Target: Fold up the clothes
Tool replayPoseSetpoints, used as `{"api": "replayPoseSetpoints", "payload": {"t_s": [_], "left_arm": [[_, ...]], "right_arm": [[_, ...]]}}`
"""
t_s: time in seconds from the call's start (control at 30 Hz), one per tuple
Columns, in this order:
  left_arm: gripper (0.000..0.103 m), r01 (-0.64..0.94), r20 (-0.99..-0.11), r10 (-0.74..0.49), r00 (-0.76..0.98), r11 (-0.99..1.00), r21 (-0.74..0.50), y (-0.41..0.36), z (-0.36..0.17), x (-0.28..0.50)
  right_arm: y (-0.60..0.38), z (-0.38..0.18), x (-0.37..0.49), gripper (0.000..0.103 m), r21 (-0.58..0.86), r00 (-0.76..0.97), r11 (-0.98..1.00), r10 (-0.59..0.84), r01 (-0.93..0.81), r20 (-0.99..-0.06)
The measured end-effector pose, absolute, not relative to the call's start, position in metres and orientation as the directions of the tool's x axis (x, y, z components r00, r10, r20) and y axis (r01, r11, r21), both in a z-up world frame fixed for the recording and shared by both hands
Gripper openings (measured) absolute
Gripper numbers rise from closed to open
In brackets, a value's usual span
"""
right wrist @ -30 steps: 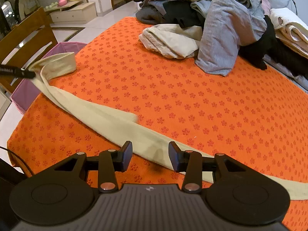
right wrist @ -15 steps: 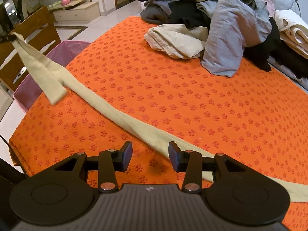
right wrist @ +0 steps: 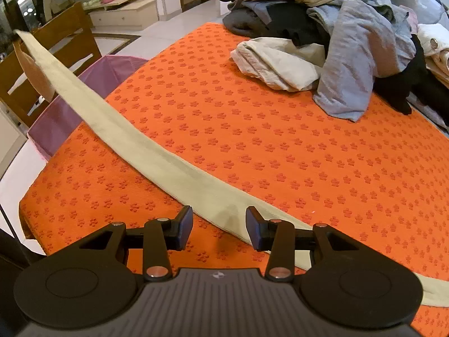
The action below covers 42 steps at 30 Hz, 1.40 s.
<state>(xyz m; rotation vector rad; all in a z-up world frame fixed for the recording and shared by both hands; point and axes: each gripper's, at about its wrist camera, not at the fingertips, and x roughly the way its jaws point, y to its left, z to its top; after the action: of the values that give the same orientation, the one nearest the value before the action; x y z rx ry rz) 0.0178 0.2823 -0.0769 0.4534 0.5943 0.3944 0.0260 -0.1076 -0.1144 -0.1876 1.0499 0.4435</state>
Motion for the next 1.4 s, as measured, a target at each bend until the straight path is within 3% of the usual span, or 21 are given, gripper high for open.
{"api": "replayPoseSetpoints", "payload": {"t_s": [0.07,0.2,0.3,0.5,0.83,1.4], "left_arm": [[0.013,-0.190,-0.512,0.457,0.727,0.851,0.490,0.290,-0.103,0.019],[0.046,-0.175,-0.662,0.355,0.660,0.929,0.325,0.311,-0.151,0.011],[0.055,-0.185,-0.707,0.330,0.626,0.943,0.276,0.316,-0.169,-0.003],[0.057,-0.246,-0.735,0.298,0.609,0.952,0.183,0.318,-0.167,-0.018],[0.063,-0.190,-0.692,0.216,0.689,0.975,0.116,0.285,-0.134,0.000],[0.064,-0.027,-0.682,0.047,0.729,0.999,0.041,0.134,-0.100,0.044]], "right_arm": [[-0.106,-0.115,0.025,0.048,0.061,0.417,0.895,0.266,-0.442,-0.869],[-0.108,-0.114,0.024,0.048,0.058,0.420,0.897,0.261,-0.438,-0.869],[-0.110,-0.113,0.023,0.048,0.053,0.425,0.901,0.254,-0.430,-0.869],[-0.121,-0.108,0.020,0.048,0.054,0.440,0.916,0.243,-0.399,-0.865],[-0.164,-0.095,0.014,0.049,0.076,0.485,0.955,0.214,-0.288,-0.848],[-0.332,-0.095,-0.015,0.049,0.076,0.535,0.997,0.079,-0.028,-0.841]]}}
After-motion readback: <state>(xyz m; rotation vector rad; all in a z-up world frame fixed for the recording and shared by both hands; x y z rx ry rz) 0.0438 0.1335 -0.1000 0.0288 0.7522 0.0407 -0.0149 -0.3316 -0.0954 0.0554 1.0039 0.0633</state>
